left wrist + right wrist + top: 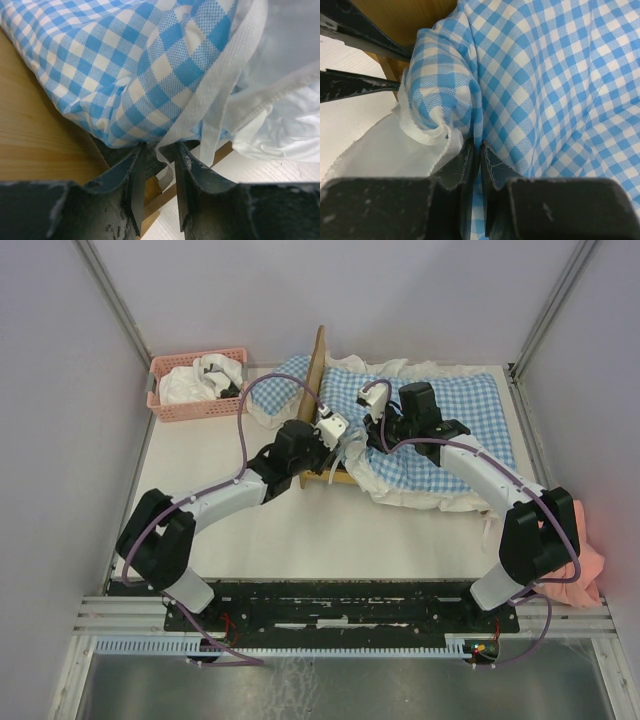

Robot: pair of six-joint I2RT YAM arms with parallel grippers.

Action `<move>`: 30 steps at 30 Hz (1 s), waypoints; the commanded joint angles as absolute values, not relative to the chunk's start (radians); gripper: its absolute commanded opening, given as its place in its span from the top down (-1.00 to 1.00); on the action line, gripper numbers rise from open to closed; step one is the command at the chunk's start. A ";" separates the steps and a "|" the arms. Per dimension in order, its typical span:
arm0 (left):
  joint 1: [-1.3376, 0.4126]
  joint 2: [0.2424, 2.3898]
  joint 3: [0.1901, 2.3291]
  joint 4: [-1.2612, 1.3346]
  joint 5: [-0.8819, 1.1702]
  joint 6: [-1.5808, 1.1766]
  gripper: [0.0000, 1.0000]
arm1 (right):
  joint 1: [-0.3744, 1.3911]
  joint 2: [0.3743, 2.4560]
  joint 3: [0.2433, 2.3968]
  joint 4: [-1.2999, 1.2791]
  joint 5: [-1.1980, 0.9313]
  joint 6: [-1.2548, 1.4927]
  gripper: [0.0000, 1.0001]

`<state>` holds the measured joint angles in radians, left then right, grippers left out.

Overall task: Set up the pet bed
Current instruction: Cross the ropes on the bed frame.

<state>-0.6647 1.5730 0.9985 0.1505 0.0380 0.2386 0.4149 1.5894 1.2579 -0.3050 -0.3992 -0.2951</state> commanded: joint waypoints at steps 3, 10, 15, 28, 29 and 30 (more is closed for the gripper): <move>-0.663 1.623 1.093 0.147 0.082 0.282 0.75 | 0.395 1.571 1.250 -0.263 -0.393 -0.304 0.69; -0.658 1.573 1.040 0.274 0.180 0.155 0.95 | 0.385 1.577 1.247 -0.252 -0.395 -0.296 0.70; -0.655 1.556 0.993 0.292 0.163 0.134 0.95 | 0.382 1.581 1.247 -0.249 -0.400 -0.291 0.70; -0.655 1.486 0.950 0.189 0.152 0.081 0.95 | 0.382 1.586 1.242 -0.242 -0.422 -0.283 0.70; -0.655 1.483 0.950 0.192 0.162 0.068 0.95 | 0.382 1.585 1.242 -0.242 -0.423 -0.282 0.70; -0.655 1.481 0.946 0.194 0.165 0.063 0.95 | 0.381 1.583 1.240 -0.242 -0.423 -0.282 0.70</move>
<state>-0.6582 1.5330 0.9504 0.1654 0.1329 0.1375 0.3950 1.5894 1.2449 -0.2844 -0.4187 -0.2863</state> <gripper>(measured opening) 0.036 0.153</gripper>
